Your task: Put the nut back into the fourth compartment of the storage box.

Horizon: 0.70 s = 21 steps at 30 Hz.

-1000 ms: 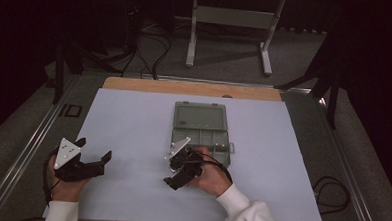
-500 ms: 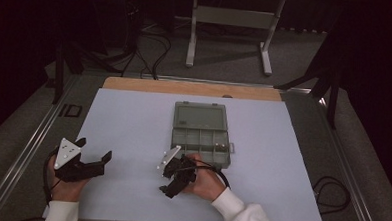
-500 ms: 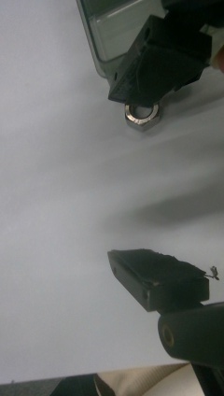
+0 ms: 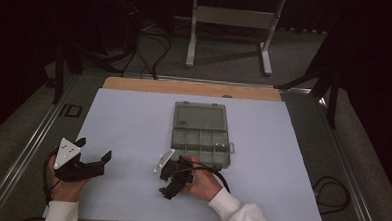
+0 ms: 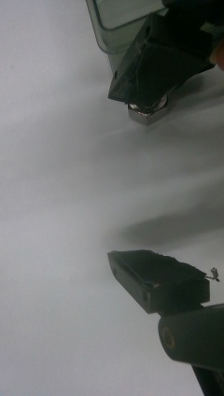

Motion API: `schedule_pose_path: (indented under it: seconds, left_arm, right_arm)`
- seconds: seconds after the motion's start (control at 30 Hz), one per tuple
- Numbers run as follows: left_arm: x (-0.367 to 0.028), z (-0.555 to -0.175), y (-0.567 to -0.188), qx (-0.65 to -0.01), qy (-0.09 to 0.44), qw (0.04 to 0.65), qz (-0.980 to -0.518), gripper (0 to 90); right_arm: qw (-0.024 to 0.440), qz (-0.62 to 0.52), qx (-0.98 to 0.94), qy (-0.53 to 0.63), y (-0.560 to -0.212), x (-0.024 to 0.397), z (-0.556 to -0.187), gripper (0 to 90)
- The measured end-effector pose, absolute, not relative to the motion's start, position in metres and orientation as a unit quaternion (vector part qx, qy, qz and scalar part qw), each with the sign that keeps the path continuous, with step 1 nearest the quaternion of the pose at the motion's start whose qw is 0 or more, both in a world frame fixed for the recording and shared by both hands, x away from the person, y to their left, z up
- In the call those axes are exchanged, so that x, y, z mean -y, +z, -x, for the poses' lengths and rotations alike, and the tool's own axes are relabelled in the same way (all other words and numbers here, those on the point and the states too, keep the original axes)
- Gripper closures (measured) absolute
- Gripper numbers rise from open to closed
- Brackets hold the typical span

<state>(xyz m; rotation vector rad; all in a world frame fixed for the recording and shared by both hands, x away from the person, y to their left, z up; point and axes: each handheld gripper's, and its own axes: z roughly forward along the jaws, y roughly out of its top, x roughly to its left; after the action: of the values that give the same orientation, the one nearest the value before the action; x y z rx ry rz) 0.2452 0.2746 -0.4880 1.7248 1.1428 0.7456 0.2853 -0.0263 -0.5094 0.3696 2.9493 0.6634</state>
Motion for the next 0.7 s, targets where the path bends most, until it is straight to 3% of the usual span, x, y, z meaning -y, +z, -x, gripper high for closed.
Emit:
schedule_pose_path:
  seconds: [0.7]
  left_arm:
    - [-0.2743,-0.2453,-0.4881,-0.463,0.302,0.454,-0.699,3.8]
  right_arm:
    - [0.021,-0.107,-0.968,0.226,-0.5094,0.0244,-0.2812,23.0]
